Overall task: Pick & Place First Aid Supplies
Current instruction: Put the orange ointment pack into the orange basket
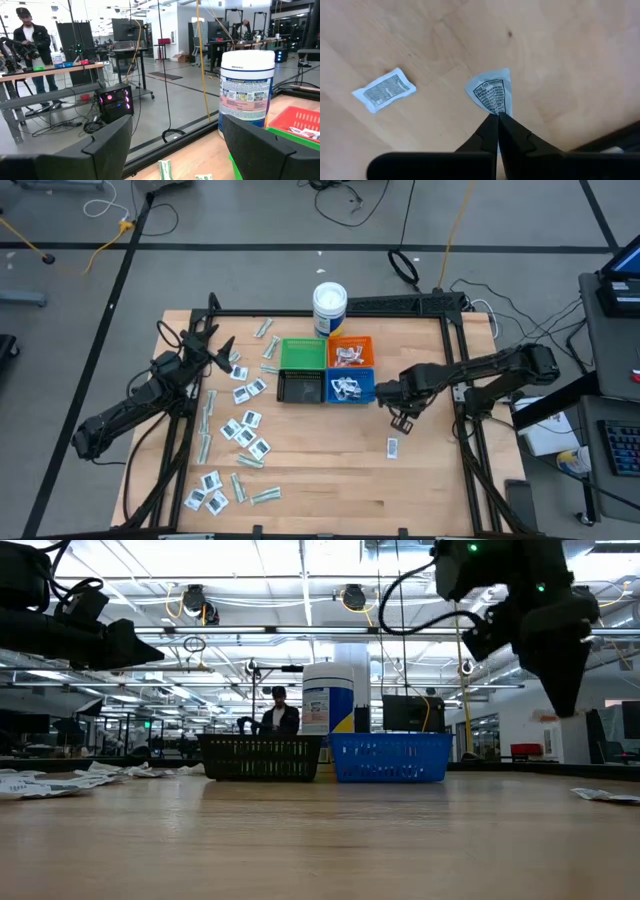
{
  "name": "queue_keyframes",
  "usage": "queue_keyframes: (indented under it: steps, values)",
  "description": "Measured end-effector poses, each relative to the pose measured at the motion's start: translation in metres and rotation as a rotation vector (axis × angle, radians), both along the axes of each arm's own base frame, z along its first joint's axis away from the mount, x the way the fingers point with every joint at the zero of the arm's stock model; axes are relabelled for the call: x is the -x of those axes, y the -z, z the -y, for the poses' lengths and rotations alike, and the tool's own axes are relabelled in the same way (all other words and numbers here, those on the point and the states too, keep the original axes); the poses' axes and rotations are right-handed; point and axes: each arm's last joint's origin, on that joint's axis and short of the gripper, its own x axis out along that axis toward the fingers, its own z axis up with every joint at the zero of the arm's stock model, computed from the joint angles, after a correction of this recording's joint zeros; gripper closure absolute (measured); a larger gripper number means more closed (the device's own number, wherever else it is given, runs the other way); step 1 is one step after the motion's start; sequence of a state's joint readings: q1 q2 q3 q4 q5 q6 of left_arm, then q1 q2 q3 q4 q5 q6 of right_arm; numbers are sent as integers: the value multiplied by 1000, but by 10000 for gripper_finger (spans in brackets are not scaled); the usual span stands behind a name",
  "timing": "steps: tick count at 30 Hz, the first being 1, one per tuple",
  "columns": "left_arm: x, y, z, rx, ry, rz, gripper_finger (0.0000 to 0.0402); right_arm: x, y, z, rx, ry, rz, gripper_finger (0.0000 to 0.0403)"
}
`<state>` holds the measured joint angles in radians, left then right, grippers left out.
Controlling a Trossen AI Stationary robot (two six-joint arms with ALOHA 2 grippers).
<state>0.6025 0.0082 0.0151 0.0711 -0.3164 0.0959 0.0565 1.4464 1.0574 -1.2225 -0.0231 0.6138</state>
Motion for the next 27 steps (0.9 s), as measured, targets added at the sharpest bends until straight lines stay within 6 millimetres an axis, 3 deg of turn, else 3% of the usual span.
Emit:
queue_keyframes:
  steps: [7,14,27]
  values:
    - [0,0,0,0,0,0,94,-10,-25,24,36,-39,40,402]
    - [0,0,0,0,0,0,94,-40,-41,64,58,-163,85,403]
    - [0,0,0,0,0,0,94,-104,-39,143,63,-284,121,403]
